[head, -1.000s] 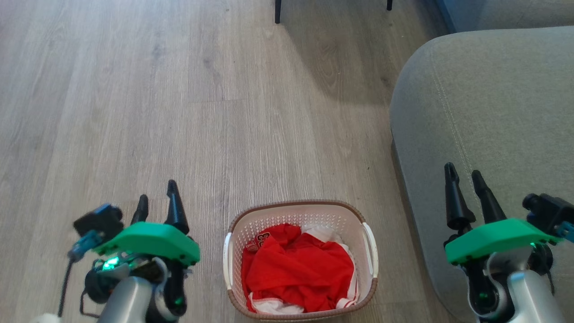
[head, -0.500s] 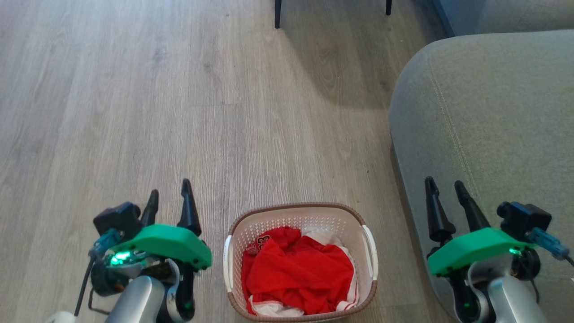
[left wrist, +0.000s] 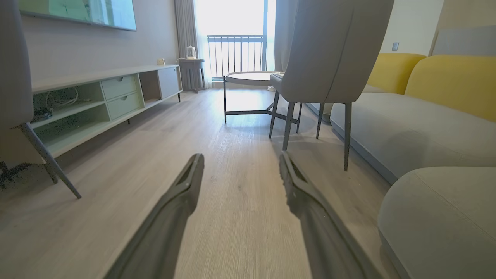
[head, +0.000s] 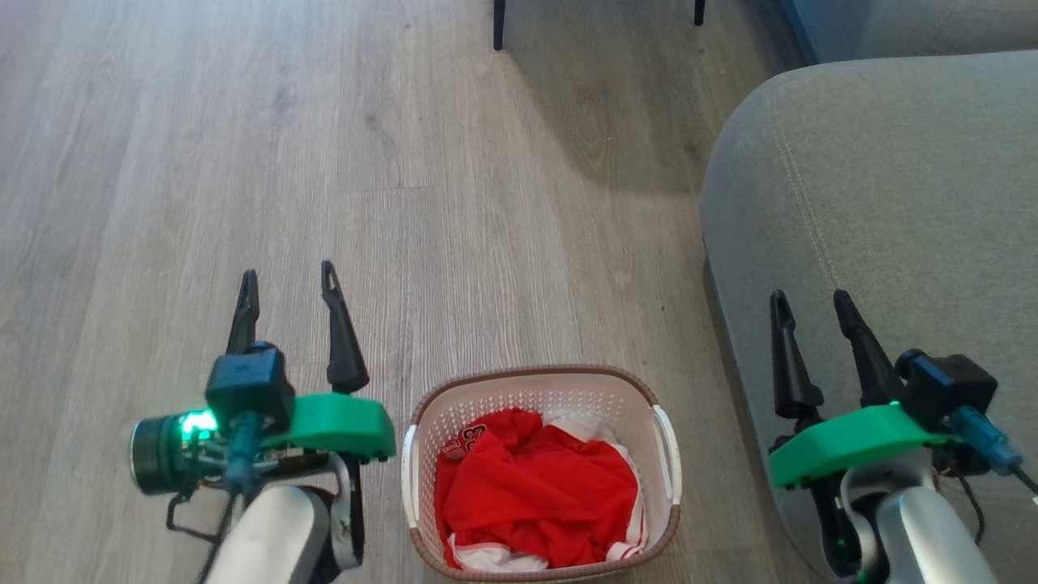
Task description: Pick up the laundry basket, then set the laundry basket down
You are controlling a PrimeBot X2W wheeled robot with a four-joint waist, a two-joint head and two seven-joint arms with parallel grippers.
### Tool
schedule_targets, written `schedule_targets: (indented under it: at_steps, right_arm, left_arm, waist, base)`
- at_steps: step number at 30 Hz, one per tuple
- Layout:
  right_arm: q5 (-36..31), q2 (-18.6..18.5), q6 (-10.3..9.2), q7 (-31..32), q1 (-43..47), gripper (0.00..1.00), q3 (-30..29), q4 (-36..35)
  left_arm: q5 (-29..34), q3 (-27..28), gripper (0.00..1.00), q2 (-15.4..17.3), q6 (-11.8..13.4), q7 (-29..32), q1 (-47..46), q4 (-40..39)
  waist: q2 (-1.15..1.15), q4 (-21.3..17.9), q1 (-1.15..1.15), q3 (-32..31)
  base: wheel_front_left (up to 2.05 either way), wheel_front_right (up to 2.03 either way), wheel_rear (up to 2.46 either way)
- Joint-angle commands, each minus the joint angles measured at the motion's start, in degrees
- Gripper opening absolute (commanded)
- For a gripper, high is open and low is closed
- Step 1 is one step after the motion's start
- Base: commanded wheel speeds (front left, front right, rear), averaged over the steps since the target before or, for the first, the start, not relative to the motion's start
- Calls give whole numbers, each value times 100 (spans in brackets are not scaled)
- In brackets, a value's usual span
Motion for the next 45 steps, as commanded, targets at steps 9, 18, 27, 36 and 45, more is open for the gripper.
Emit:
schedule_targets:
  at_steps: [9,18,27,36,45]
  right_arm:
    - [-417,35,35,-224,-237,100,298,6]
    - [-975,25,38,-375,-300,100,371,158]
    - [-1358,27,41,-509,-312,100,516,813]
    - [-1313,28,41,-509,-395,100,444,1121]
    - [-1283,33,41,-509,-420,100,429,1302]
  left_arm:
    - [-588,-299,100,55,-693,-236,-273,731]
    - [24,608,100,-545,-1577,-389,-128,992]
    - [649,1047,100,-783,-2087,-526,124,1321]
    - [666,1054,100,-795,-2149,-526,140,1680]
    - [322,985,100,-796,-2238,-526,110,2016]
  waist:
    - [0,-16,0,-39]
    - [0,7,0,-13]
    - [0,3,0,-20]
    - [0,-18,0,2]
    - [0,-37,0,27]
  base:
    - [0,0,0]
    - [0,0,0]
    - [0,0,0]
    - [0,0,0]
    - [0,0,0]
